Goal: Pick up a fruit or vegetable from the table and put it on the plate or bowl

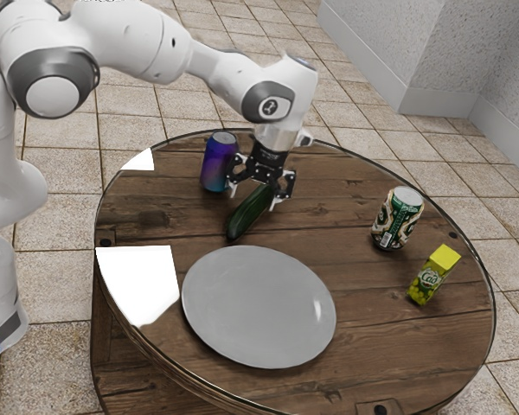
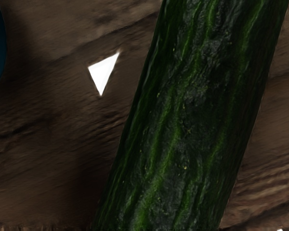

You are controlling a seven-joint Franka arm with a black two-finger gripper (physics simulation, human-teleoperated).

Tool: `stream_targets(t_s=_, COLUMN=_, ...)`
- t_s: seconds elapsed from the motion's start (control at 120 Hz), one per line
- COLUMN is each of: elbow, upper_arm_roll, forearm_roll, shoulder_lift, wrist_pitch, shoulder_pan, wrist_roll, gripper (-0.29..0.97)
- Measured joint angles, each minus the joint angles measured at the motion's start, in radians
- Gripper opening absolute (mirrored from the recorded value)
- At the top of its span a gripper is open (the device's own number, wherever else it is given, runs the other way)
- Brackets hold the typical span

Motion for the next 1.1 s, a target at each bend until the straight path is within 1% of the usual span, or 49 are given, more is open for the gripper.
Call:
stream_targets(t_s=0.25, elbow=-0.049, upper_arm_roll=-0.008, forearm_roll=-0.045, shoulder_lift=0.022, wrist_pitch=0.027, shoulder_pan=0.011, wrist_roll=0.0, gripper=0.68)
stream_targets(t_s=0.45, elbow=-0.052, upper_arm_roll=-0.01, forearm_roll=-0.058, shoulder_lift=0.043, wrist_pitch=0.055, shoulder_pan=0.023, wrist_roll=0.004, gripper=0.66)
stream_targets(t_s=0.533, elbow=-0.052, upper_arm_roll=-0.011, forearm_roll=-0.059, shoulder_lift=0.046, wrist_pitch=0.063, shoulder_pan=0.028, wrist_roll=0.008, gripper=0.55)
stream_targets(t_s=0.7, elbow=-0.05, upper_arm_roll=-0.011, forearm_roll=-0.054, shoulder_lift=0.048, wrist_pitch=0.07, shoulder_pan=0.036, wrist_roll=0.014, gripper=0.27)
stream_targets(t_s=0.767, elbow=-0.038, upper_arm_roll=-0.012, forearm_roll=-0.05, shoulder_lift=0.047, wrist_pitch=0.068, shoulder_pan=0.035, wrist_roll=0.015, gripper=0.21)
stream_targets(t_s=0.8, elbow=-0.015, upper_arm_roll=-0.011, forearm_roll=-0.048, shoulder_lift=0.047, wrist_pitch=0.059, shoulder_pan=0.033, wrist_roll=0.016, gripper=0.21)
stream_targets(t_s=0.9, elbow=0.098, upper_arm_roll=-0.026, forearm_roll=-0.014, shoulder_lift=0.046, wrist_pitch=-0.001, shoulder_pan=0.029, wrist_roll=0.018, gripper=0.22)
stream_targets(t_s=0.95, elbow=0.163, upper_arm_roll=-0.063, forearm_roll=0.02, shoulder_lift=0.042, wrist_pitch=-0.04, shoulder_pan=0.04, wrist_roll=0.019, gripper=0.22)
stream_targets(t_s=0.992, elbow=0.2, upper_arm_roll=-0.115, forearm_roll=0.043, shoulder_lift=0.04, wrist_pitch=-0.07, shoulder_pan=0.074, wrist_roll=0.02, gripper=0.21)
stream_targets(t_s=1.033, elbow=0.22, upper_arm_roll=-0.149, forearm_roll=0.06, shoulder_lift=0.037, wrist_pitch=-0.096, shoulder_pan=0.092, wrist_roll=0.021, gripper=0.21)
stream_targets(t_s=1.1, elbow=0.231, upper_arm_roll=-0.18, forearm_roll=0.077, shoulder_lift=0.037, wrist_pitch=-0.127, shoulder_pan=0.101, wrist_roll=0.029, gripper=0.2)
